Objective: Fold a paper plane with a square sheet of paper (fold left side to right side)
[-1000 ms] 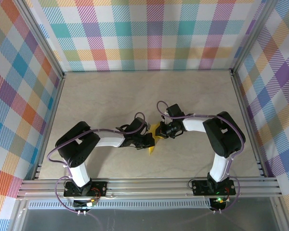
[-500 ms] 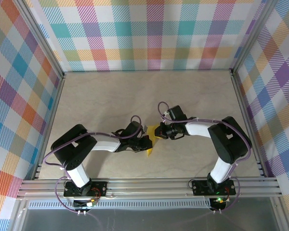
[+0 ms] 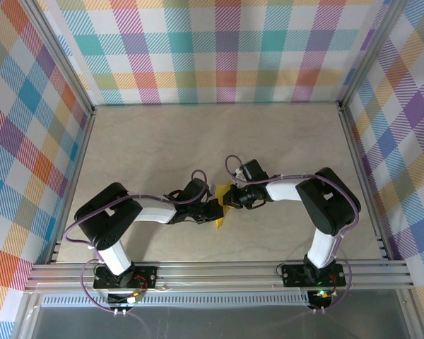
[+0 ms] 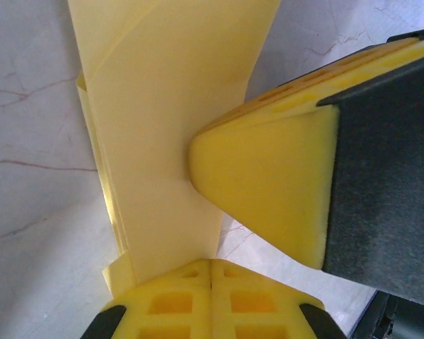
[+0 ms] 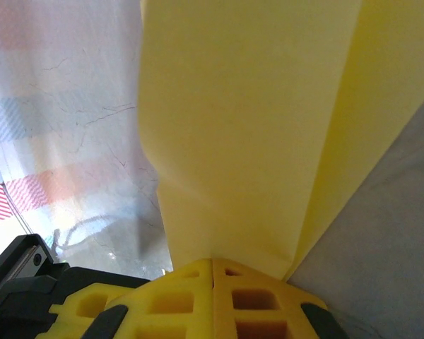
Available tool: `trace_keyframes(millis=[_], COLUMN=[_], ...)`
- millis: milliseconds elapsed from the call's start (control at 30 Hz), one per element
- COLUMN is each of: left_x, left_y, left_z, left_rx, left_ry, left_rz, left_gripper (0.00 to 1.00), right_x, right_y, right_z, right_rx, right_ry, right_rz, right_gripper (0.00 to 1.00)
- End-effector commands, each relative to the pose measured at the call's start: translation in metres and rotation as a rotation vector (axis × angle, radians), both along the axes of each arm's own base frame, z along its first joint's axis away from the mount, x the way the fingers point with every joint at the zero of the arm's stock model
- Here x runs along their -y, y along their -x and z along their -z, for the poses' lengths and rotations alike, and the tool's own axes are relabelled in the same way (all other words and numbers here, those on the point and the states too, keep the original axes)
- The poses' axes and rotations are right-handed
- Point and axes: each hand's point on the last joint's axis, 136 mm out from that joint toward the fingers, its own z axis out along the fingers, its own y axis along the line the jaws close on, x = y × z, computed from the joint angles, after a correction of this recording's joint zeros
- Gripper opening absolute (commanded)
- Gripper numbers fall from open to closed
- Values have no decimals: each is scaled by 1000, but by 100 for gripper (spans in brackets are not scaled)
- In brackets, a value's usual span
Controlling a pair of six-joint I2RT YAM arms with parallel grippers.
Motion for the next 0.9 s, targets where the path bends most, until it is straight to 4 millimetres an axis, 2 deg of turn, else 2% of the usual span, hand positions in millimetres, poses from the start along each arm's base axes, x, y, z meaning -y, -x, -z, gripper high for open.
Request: trace_keyframes(millis=[0, 433, 867], left_x=[-44, -49, -49], left_y=[35, 40, 42], left_z=[51, 59, 60], left_rx=[-146, -169, -171], left_ry=[-209, -222, -210], left_rz=[-28, -37, -44], left_gripper=[0, 0, 0], right_x=[6, 20, 35], right_y=[-7, -35, -76], right_z=[9, 14, 16], right_rx=[24, 55, 75], right_ry=[34, 80, 96], right_rz=[0, 27, 75], right_gripper=[2, 2, 3])
